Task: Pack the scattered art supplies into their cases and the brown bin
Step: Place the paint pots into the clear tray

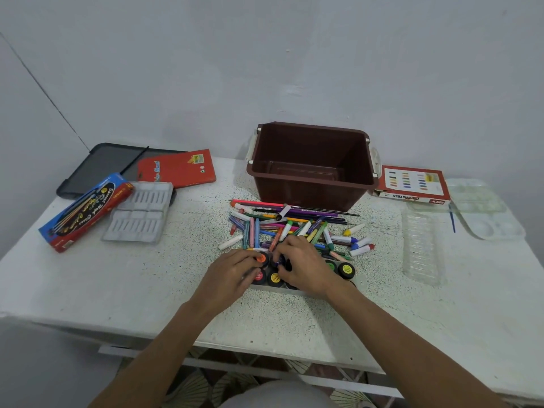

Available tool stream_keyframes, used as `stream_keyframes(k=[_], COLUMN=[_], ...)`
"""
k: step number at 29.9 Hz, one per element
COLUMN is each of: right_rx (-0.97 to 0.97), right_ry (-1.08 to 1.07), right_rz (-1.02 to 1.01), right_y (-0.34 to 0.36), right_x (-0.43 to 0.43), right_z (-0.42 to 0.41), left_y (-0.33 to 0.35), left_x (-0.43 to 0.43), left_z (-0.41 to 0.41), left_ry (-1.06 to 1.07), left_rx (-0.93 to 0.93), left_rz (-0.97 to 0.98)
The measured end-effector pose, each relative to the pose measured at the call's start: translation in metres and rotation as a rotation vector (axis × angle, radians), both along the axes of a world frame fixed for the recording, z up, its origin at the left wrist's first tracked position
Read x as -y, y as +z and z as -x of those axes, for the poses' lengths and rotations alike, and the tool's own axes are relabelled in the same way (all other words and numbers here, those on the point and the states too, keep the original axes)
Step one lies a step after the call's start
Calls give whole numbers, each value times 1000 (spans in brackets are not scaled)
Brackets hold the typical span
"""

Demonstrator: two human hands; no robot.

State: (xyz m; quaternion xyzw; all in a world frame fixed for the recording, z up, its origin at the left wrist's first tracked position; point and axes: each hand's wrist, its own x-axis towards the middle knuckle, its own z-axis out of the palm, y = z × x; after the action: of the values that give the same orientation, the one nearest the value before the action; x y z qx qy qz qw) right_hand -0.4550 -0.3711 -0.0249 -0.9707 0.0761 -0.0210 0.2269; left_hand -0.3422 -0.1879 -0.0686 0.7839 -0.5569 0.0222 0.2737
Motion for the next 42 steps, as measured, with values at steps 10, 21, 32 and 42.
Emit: stream_keyframes(k=[10, 21, 32, 42], right_rx=[79, 29, -16, 209], right_ry=[22, -13, -120, -59], right_rz=[51, 174, -54, 157], right_y=[-4, -2, -3, -15], right_x=[6, 22, 21, 16], right_z=[11, 28, 24, 47], left_y=[-2, -4, -4, -5], left_x=[1, 5, 6, 7], left_z=[3, 17, 17, 20], left_ry=[11, -102, -111, -106], left_rx=[60, 94, 75, 90], left_rz=[28, 13, -20, -45])
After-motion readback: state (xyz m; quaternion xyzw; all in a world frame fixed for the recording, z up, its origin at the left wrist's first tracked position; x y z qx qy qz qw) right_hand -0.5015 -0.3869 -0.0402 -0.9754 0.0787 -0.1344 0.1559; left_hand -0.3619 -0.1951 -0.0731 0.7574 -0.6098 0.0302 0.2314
